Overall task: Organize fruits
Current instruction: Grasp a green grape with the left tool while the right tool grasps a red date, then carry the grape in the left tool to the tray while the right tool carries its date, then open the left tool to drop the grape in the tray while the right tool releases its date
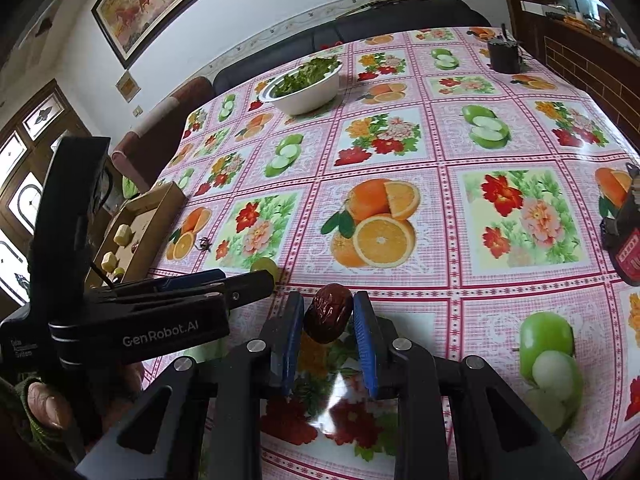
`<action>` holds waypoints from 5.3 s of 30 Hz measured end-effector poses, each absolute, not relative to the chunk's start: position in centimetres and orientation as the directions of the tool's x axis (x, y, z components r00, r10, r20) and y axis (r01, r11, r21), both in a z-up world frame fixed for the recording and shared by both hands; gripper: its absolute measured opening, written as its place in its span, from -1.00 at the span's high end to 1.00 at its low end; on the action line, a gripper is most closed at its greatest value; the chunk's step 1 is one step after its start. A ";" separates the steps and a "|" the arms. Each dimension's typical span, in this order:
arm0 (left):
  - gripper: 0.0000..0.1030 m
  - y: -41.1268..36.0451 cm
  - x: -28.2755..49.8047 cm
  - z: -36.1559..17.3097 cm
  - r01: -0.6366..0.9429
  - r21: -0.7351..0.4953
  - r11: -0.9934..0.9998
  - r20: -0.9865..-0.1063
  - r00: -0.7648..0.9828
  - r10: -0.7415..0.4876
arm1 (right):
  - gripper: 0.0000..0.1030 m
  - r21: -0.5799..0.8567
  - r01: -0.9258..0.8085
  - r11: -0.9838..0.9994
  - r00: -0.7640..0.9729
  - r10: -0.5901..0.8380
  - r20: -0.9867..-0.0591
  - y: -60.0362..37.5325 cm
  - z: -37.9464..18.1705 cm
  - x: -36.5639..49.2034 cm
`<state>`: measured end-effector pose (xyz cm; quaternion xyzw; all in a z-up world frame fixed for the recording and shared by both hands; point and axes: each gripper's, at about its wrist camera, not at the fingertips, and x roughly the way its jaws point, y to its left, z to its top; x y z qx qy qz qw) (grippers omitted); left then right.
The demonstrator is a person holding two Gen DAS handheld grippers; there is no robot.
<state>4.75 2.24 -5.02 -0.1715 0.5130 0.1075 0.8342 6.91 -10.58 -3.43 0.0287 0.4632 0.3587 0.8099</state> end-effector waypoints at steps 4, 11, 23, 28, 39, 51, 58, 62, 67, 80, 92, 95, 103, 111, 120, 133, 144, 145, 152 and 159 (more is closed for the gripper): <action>0.32 2.0 5.4 -5.0 -0.341 -0.159 0.926 -0.886 0.462 0.018 | 0.49 0.380 -0.543 0.749 0.319 0.602 -0.732 -11.1 -3.5 7.0; 0.65 1.1 4.8 -4.7 -0.299 -0.107 0.948 -0.883 0.467 0.048 | 0.49 0.380 -0.537 0.753 0.324 0.600 -0.732 -11.3 -3.4 6.8; 0.64 5.3 -0.2 -1.1 -0.433 0.004 0.901 -0.829 0.503 0.245 | 0.49 0.370 -0.581 0.724 0.317 0.621 -0.717 -8.8 -1.9 6.0; 0.64 7.0 -2.2 -0.3 -0.487 0.028 0.873 -0.811 0.500 0.305 | 0.49 0.365 -0.618 0.696 0.304 0.640 -0.706 -6.7 -1.0 5.1; 0.64 8.8 -4.7 0.1 -0.538 0.034 0.842 -0.803 0.487 0.343 | 0.50 0.359 -0.669 0.651 0.273 0.664 -0.696 -3.4 0.0 3.7; 0.64 10.8 -6.5 0.6 -0.582 0.039 0.813 -0.788 0.483 0.383 | 0.50 0.349 -0.711 0.610 0.260 0.689 -0.676 -0.6 1.5 2.9; 0.64 12.7 -7.8 1.0 -0.622 0.043 0.782 -0.780 0.468 0.415 | 0.50 0.342 -0.727 0.595 0.253 0.695 -0.673 1.3 2.0 3.1; 0.64 13.9 -8.4 1.1 -0.646 0.045 0.762 -0.776 0.458 0.434 | 0.50 0.333 -0.743 0.581 0.245 0.699 -0.672 2.8 2.3 3.1; 0.64 15.5 -9.3 1.3 -0.674 0.042 0.737 -0.774 0.445 0.451 | 0.50 0.326 -0.763 0.558 0.234 0.709 -0.666 4.8 2.9 3.0; 0.63 18.6 -10.9 0.8 -0.721 0.020 0.692 -0.785 0.417 0.458 | 0.50 0.333 -0.790 0.515 0.194 0.725 -0.661 8.8 3.1 2.9; 0.63 23.1 -13.9 0.0 -0.775 -0.051 0.630 -0.810 0.401 0.428 | 0.51 0.358 -0.805 0.474 0.136 0.735 -0.665 13.3 2.5 2.9; 0.63 24.8 -14.8 -0.2 -0.785 -0.102 0.610 -0.820 0.414 0.395 | 0.51 0.348 -0.816 0.461 0.130 0.734 -0.667 14.7 2.6 2.6; 0.63 27.3 -15.5 -0.6 -0.797 -0.149 0.585 -0.833 0.420 0.360 | 0.51 0.361 -0.831 0.424 0.088 0.740 -0.667 19.5 2.7 2.9; 0.63 27.3 -13.3 -0.9 -0.776 -0.147 0.614 -0.841 0.425 0.336 | 0.51 0.339 -0.852 0.398 0.063 0.722 -0.689 24.3 2.0 3.5; 0.63 27.5 -11.3 -2.3 -0.770 -0.119 0.627 -0.859 0.397 0.325 | 0.50 0.328 -0.862 0.387 0.026 0.680 -0.733 27.6 -0.6 3.7; 0.63 28.1 -10.8 -3.5 -0.783 -0.092 0.615 -0.873 0.360 0.329 | 0.50 0.295 -0.876 0.382 0.017 0.635 -0.772 30.0 -2.6 3.7; 0.63 28.3 -10.6 -3.9 -0.786 -0.084 0.613 -0.883 0.344 0.320 | 0.50 0.263 -0.883 0.388 0.027 0.601 -0.799 31.2 -3.8 3.6; 0.63 28.4 -10.6 -3.9 -0.786 -0.085 0.612 -0.883 0.344 0.318 | 0.50 0.260 -0.884 0.389 0.029 0.599 -0.800 31.2 -3.8 3.6; 0.38 28.3 -10.7 -3.9 -0.787 -0.085 0.611 -0.887 0.339 0.313 | 0.44 0.254 -0.884 0.393 0.033 0.595 -0.803 31.2 -3.8 3.6; 0.19 27.8 -11.1 -3.7 -0.791 -0.090 0.605 -0.883 0.345 0.319 | 0.34 0.245 -0.886 0.393 0.045 0.598 -0.800 30.7 -3.4 3.5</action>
